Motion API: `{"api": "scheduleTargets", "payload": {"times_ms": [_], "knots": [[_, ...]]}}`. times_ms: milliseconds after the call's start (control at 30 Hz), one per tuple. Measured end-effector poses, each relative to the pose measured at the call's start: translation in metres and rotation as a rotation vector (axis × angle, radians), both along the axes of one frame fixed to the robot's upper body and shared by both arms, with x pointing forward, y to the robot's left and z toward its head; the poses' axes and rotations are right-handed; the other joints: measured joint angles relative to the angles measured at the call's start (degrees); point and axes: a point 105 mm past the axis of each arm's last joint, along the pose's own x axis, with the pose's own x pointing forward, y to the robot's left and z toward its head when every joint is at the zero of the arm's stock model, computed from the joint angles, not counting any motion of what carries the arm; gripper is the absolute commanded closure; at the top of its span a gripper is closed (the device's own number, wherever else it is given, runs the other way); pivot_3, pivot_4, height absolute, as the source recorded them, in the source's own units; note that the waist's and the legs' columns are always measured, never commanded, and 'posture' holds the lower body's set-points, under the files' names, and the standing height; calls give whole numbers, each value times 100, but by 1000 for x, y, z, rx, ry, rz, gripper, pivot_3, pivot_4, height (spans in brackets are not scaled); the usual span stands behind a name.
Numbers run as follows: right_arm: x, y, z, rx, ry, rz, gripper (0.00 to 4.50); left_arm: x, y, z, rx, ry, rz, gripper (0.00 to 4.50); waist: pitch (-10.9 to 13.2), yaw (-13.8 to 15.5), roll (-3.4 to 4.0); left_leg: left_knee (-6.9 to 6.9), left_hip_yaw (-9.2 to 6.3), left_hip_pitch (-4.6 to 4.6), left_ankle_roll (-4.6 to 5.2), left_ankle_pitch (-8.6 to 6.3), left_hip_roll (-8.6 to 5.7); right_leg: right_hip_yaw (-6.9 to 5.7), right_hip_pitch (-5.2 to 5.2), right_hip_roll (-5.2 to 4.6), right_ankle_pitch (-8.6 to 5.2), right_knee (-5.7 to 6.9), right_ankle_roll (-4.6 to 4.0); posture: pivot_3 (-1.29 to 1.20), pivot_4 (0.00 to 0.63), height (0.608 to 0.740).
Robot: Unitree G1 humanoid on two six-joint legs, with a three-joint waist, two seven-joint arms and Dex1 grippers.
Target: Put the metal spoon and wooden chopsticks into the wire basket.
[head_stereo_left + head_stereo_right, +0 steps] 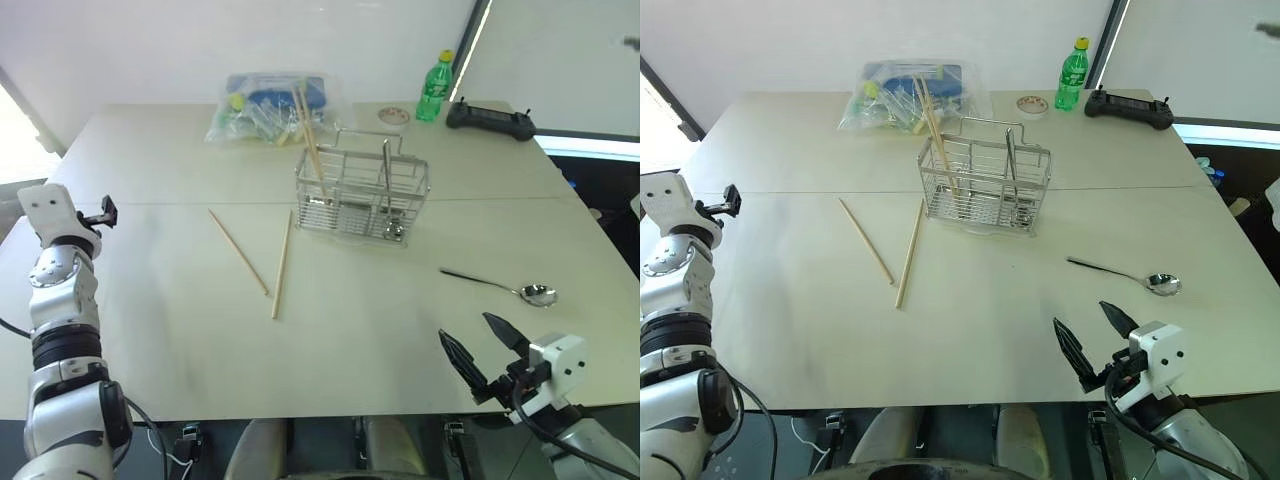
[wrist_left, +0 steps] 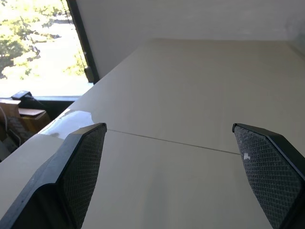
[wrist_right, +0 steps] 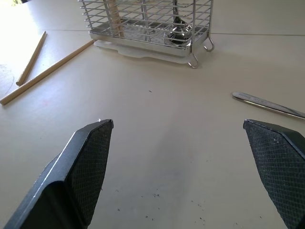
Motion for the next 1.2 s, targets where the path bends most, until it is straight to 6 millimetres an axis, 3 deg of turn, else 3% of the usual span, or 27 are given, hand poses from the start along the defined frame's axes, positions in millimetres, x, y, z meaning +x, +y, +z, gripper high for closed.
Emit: {"api": "scheduleTargets", "payload": {"times_ms": [700, 900, 1033, 1200], "knots": [[16, -5, 8, -16, -34, -23, 0, 11, -29, 8, 54, 28, -151, 35, -1, -1, -1, 2, 3, 1, 3, 2, -1, 0, 2, 2, 6, 3, -8, 0, 150, 726], [22, -8, 11, -32, -24, -34, 0, 11, -32, -4, -4, 85, -185, 35, 0, -3, -1, 7, 11, 1, 4, 2, -1, -1, 3, 5, 6, 7, -8, 0, 150, 726], [30, -12, 23, -96, -41, 0, 0, 14, -52, 2, -39, 90, -365, 35, 1, -4, -4, 13, 18, 1, 4, 3, -1, -1, 5, 7, 6, 7, -9, 0, 150, 726], [41, -30, 43, -254, -48, 68, 0, -2, -108, 50, 26, 87, -831, 35, 2, -9, -4, 9, 21, 1, 4, 3, -1, -1, 8, 6, 6, 2, -13, 0, 150, 726]]}}
